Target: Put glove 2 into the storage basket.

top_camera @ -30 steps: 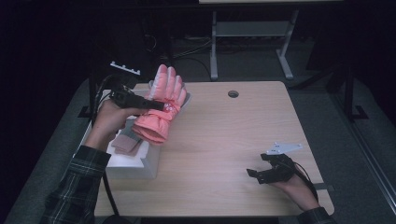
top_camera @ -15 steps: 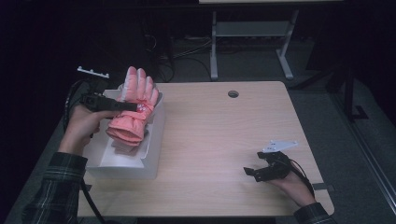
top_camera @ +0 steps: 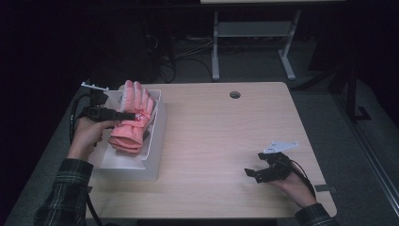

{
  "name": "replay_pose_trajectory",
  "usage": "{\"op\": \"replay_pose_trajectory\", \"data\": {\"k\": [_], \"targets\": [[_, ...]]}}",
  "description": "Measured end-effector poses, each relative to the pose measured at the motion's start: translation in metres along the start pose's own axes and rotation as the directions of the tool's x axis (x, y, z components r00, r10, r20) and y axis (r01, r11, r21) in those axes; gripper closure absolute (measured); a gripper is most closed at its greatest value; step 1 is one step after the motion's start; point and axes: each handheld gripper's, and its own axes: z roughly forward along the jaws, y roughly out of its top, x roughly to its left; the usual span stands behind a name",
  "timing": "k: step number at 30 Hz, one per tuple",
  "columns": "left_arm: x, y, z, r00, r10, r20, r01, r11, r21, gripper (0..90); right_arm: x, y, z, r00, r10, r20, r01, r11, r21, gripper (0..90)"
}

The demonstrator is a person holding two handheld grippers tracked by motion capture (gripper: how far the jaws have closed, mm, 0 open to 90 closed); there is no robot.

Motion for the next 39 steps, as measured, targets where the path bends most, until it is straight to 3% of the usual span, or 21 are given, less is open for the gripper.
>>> {"op": "replay_pose_trajectory", "data": {"k": [2, 5, 8, 19, 24, 29, 34, 39], "targets": [[0.004, -0.002, 0.001, 0.9999, -0.01, 0.005, 0.011, 0.9999, -0.009, 62.5, 0.0, 0.0, 0.0, 1.0, -0.001, 0.0, 0.001, 1.0, 0.003, 13.6], [0.008, -0.004, 0.006, 0.9987, -0.003, -0.051, 0.004, 0.9995, 0.03, 62.5, 0.0, 0.0, 0.001, 1.0, -0.007, -0.001, 0.007, 1.0, 0.004, 13.7], [0.014, -0.01, 0.016, 0.9994, -0.026, -0.025, 0.027, 0.9989, 0.039, 62.4, 0.0, 0.0, 0.001, 1.0, -0.01, -0.002, 0.01, 1.0, 0.005, 13.7], [0.027, -0.027, 0.059, 0.9975, -0.049, -0.051, 0.055, 0.9904, 0.127, 61.2, 0.0, 0.0, 0.0, 1.0, -0.002, -0.004, 0.002, 1.0, 0.006, 13.7], [0.026, -0.03, 0.074, 0.9977, -0.032, -0.061, 0.042, 0.9832, 0.177, 59.7, 0.0, 0.0, 0.001, 0.9999, -0.01, -0.003, 0.01, 1.0, 0.005, 13.7], [0.027, -0.033, 0.078, 0.9975, -0.037, -0.06, 0.047, 0.9837, 0.174, 58.6, 0.0, 0.0, 0.001, 0.9999, -0.011, -0.006, 0.011, 1.0, 0.006, 13.7], [0.028, -0.031, 0.074, 0.9979, -0.03, -0.057, 0.039, 0.986, 0.162, 44.3, 0.0, 0.0, 0.001, 0.9999, -0.012, -0.005, 0.012, 1.0, 0.007, 13.7], [0.023, -0.026, 0.062, 0.9955, 0.03, -0.09, -0.016, 0.9894, 0.144, 27.9, -0.001, -0.001, 0.0, 1.0, -0.005, -0.004, 0.005, 1.0, 0.003, 13.7]]}}
